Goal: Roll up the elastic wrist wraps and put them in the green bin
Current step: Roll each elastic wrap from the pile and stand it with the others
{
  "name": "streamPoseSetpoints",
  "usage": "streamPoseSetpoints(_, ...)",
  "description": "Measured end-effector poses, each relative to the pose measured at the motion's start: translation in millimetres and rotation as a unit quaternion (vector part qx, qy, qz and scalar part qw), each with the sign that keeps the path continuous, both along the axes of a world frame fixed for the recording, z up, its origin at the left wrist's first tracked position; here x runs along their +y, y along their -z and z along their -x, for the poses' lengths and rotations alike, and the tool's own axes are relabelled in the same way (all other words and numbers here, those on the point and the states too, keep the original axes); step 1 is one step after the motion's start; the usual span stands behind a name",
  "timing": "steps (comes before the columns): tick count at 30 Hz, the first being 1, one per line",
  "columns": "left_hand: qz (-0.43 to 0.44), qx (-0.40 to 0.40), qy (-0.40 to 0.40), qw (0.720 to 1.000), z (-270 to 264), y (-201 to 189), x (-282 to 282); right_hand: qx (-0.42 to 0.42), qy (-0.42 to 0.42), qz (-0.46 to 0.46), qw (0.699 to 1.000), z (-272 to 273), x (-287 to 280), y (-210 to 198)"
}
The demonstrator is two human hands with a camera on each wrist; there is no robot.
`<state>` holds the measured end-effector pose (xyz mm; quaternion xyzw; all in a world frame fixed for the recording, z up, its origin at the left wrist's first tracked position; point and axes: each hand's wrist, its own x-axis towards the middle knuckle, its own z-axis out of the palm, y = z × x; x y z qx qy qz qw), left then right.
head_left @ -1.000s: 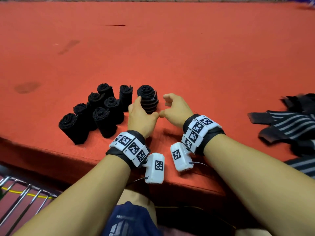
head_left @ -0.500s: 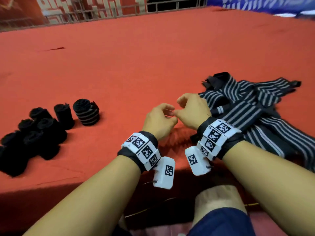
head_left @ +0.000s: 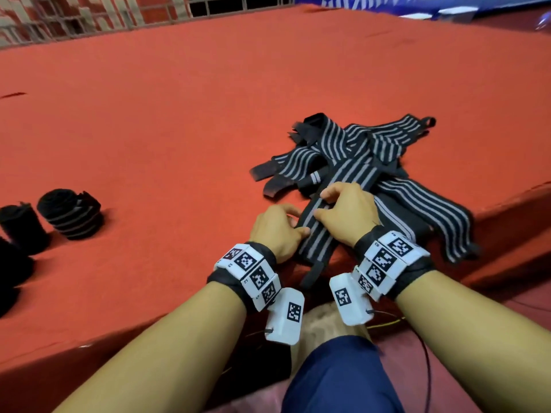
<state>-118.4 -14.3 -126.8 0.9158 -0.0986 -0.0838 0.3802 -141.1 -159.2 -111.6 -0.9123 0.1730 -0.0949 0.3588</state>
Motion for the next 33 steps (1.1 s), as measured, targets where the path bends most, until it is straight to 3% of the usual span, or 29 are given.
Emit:
streamPoseSetpoints(5,0.093,-0.028,-0.020,0.995,5,-12,8,-0.029,0.062,-0.023,0.997,0,-3,-4)
streamPoseSetpoints(11,0.117,-0.077,-0.077,0.987,10,-14,30,-0.019,0.122,-0.105,0.987,-12,0,-10)
streamPoseSetpoints(17,0.149,-0.103,-0.028,0.983,14,-15,36,-0.040,0.166,-0.232,0.958,-30,15,1)
streamPoseSetpoints(22,0.123,-0.071,0.006,0.990,13,-8,47,-0.071,0.125,-0.311,0.939,-56,8,37)
streamPoseSetpoints(28,0.148,-0.050,0.127,0.980,26,-15,49,-0.044,0.060,-0.343,0.937,-22,36,1)
streamPoseSetpoints(31,0.149,-0.024,0.115,0.982,27,-17,49,-0.067,0.038,-0.327,0.942,-9,47,-15)
streamPoseSetpoints(33,0.171,-0.023,0.054,0.984,26,-20,52,-0.067,-0.033,-0.301,0.951,-6,46,-17)
